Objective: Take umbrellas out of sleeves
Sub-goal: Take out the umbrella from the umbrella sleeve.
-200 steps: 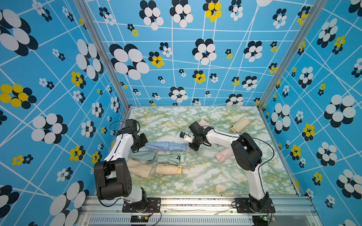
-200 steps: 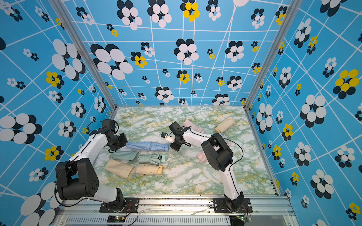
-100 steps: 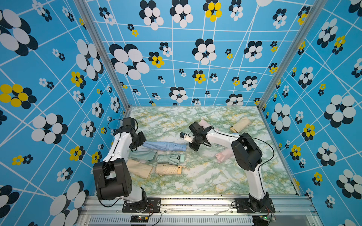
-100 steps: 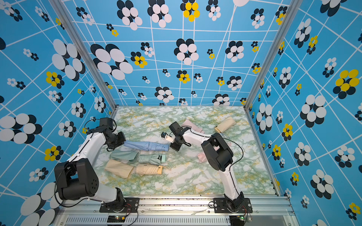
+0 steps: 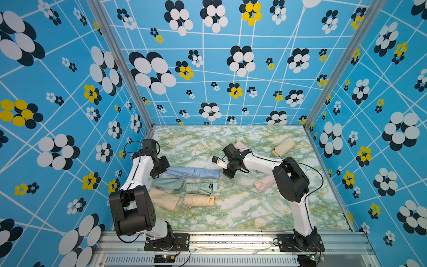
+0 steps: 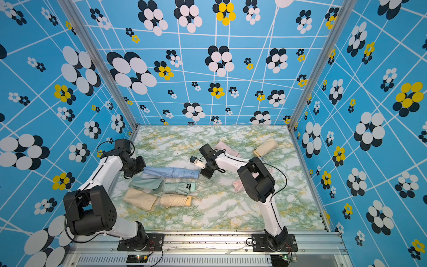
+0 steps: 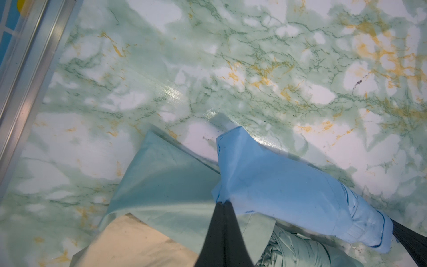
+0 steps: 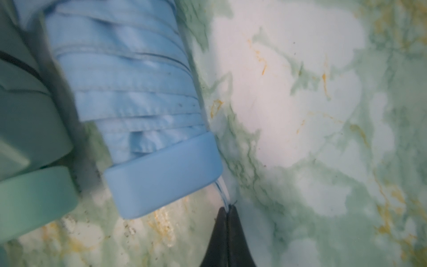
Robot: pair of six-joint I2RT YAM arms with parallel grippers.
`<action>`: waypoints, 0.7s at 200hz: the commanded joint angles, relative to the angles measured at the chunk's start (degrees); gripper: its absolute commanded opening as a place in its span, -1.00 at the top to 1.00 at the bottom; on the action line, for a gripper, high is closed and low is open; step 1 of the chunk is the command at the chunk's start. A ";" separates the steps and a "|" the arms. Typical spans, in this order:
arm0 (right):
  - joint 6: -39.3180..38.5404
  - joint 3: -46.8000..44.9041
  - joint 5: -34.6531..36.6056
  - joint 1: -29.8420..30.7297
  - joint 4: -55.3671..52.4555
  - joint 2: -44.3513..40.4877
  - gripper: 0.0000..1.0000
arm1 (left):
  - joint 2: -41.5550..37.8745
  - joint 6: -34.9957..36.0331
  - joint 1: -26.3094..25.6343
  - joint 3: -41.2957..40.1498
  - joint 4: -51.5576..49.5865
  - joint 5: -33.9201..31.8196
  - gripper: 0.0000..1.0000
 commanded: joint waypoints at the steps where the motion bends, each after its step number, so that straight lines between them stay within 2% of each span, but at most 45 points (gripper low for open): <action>1: 0.02 -1.08 -0.43 0.53 -1.99 -0.83 1.00 | 0.62 1.11 0.88 2.14 -1.88 -0.99 1.00; 140: 0.37 -1.32 -1.05 0.73 -1.37 -0.22 1.00 | 5.71 3.86 1.95 6.30 -4.89 -4.76 1.00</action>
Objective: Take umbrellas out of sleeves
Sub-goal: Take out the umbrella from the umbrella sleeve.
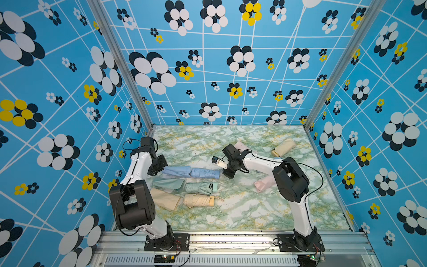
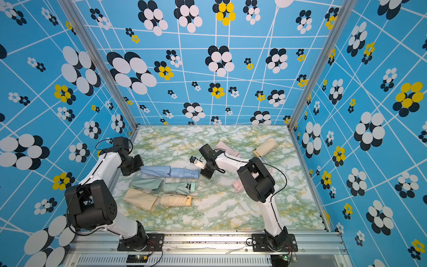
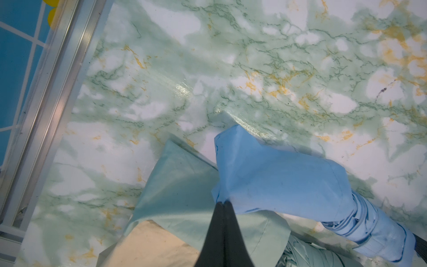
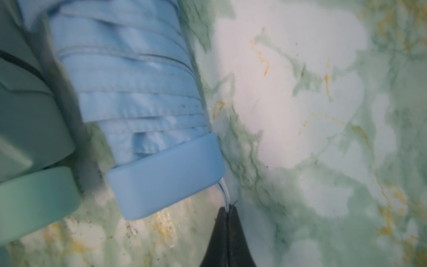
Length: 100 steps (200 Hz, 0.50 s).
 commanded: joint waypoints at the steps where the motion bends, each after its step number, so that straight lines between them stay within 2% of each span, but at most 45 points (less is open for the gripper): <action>1: 0.35 -1.28 -1.01 0.57 -1.42 -0.18 1.00 | 1.60 1.77 0.60 2.16 -2.06 -1.93 1.00; 100: 0.35 -0.80 -1.23 0.58 -1.08 0.22 1.00 | 3.19 3.25 1.11 2.61 -2.68 -5.02 1.00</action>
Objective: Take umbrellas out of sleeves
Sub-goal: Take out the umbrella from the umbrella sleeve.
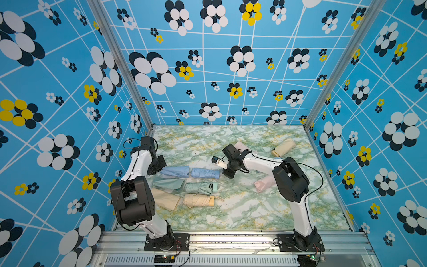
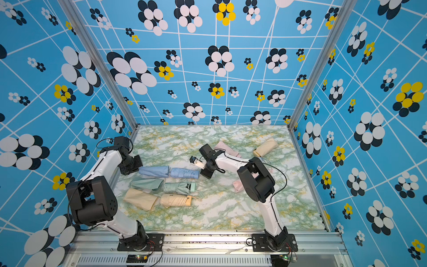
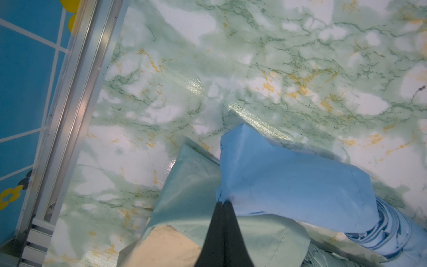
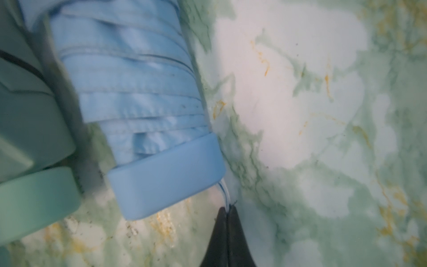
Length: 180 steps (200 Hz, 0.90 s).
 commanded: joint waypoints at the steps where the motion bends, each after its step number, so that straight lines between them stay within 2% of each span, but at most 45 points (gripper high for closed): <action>1: 0.35 -0.73 -1.09 0.58 -1.10 0.22 1.00 | 0.96 1.14 0.90 1.18 -1.38 -1.75 1.00; 107: 0.70 -0.67 -0.94 0.66 -1.18 0.31 1.00 | 0.42 1.17 2.15 0.03 0.16 -1.05 0.97; 118: 0.79 -0.58 -0.85 0.71 -1.23 0.36 1.00 | 0.28 1.22 2.22 -0.09 0.25 -0.95 0.85; 132: 0.94 -0.48 -0.55 0.71 -1.32 0.22 1.00 | -0.26 1.11 2.23 -0.33 0.56 -0.72 0.54; 143: 1.20 -0.25 -0.16 0.75 -1.43 0.18 0.92 | -1.38 0.97 2.24 -0.80 1.25 -0.69 0.30; 164: 1.57 0.16 0.63 0.75 -1.64 -0.41 0.61 | -4.06 0.67 2.38 -2.00 3.15 -0.22 -0.17; 180: 1.54 0.80 1.23 0.78 -2.37 -1.12 0.43 | -6.33 0.39 2.53 -3.06 4.86 1.12 -0.37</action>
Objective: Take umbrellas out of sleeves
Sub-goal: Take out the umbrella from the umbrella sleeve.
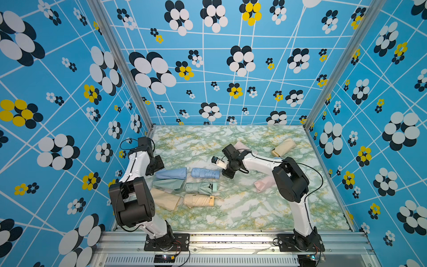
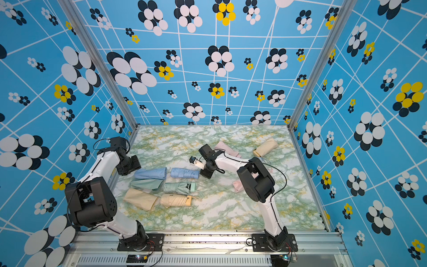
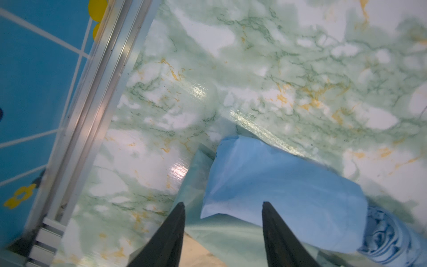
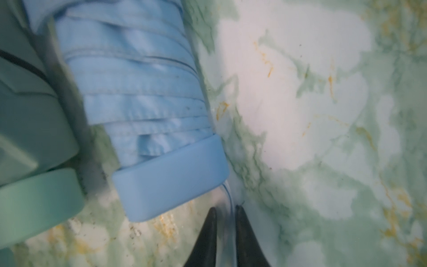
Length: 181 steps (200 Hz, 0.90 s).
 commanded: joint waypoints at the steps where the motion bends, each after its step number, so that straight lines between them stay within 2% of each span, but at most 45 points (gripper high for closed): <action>1: 0.36 0.84 1.07 0.42 -2.35 -1.15 0.42 | -4.53 -0.18 0.65 -1.71 2.57 1.38 -0.37; 26: 0.03 1.89 2.94 0.47 -3.53 -2.99 0.12 | -8.28 -2.00 0.54 -3.69 5.97 6.38 -0.62; 41: -0.12 2.56 3.94 0.39 -4.66 -4.60 0.01 | -10.20 -2.70 0.37 -4.77 7.87 9.70 -0.75; 77: 0.48 2.61 5.29 0.42 -5.92 -10.98 -0.36 | -13.92 -4.31 -0.95 -6.79 12.24 16.52 -0.92; 96: 2.26 2.13 6.06 0.44 -5.94 -15.07 -0.56 | -15.05 -3.78 -2.98 -7.11 13.34 18.36 -0.99; 127: 6.58 -0.70 8.99 0.35 -3.78 -21.32 -0.72 | -16.61 -3.74 -5.39 -7.50 14.72 21.41 -0.99; 142: 9.27 -2.56 10.74 0.14 -1.93 -23.95 -0.98 | -17.50 -4.30 -6.75 -8.09 16.12 23.19 -0.99; 181: 17.41 -6.72 13.90 -1.63 2.86 -27.86 -0.98 | -18.92 -3.51 -10.65 -8.56 18.17 26.11 -0.99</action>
